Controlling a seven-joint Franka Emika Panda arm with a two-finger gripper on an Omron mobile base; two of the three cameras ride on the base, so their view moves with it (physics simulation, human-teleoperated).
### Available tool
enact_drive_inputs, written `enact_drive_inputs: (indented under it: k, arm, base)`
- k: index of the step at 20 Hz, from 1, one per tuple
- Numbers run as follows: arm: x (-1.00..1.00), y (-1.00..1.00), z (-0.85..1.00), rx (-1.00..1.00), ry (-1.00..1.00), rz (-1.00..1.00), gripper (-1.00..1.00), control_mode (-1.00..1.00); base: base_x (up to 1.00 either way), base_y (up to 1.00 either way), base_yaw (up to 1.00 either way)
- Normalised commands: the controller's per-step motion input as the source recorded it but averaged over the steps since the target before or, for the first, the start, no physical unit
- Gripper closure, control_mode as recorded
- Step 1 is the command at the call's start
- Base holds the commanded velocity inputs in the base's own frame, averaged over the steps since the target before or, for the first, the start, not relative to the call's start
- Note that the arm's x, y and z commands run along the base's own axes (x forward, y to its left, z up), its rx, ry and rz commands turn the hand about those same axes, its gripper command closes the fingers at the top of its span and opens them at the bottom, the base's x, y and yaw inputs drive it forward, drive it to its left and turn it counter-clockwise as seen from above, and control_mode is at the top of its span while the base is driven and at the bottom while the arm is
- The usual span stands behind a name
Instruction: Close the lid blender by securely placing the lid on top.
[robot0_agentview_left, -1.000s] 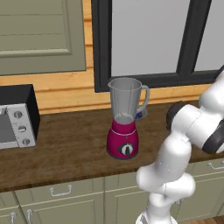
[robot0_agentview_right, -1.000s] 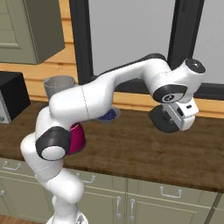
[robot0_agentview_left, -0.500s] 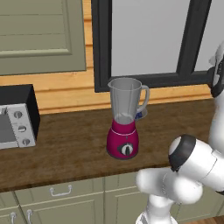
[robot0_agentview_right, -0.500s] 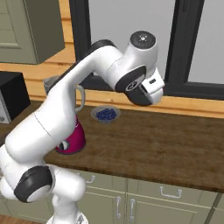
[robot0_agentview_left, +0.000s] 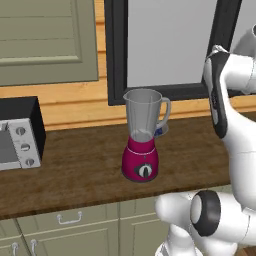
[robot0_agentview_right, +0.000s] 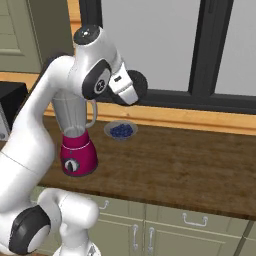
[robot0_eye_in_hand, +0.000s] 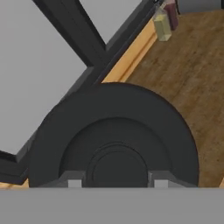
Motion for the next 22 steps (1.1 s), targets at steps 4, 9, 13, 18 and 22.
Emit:
enact_drive_inputs:
  k: [4,9,13,18,22]
  arm:
    - [0.09,0.92,0.71,0.01,0.15,-0.1,1.0,-1.0]
    - [0.13,0.37,0.48,0.07,0.35,-0.01,1.0,-1.0]
    - [0.1,0.03,0.11,0.05,0.26,0.0,1.0,-1.0]
    - [0.0,0.03,-0.09,0.09,0.04,0.0,1.0,-1.0]
    - [0.11,0.25,-0.33,0.09,-0.03,0.0,1.0,-1.0]
  base:
    - [0.0,0.0,0.0]
    - [0.0,0.0,0.0]
    - [0.0,0.0,0.0]
    - [0.0,0.0,0.0]
    - [0.0,0.0,0.0]
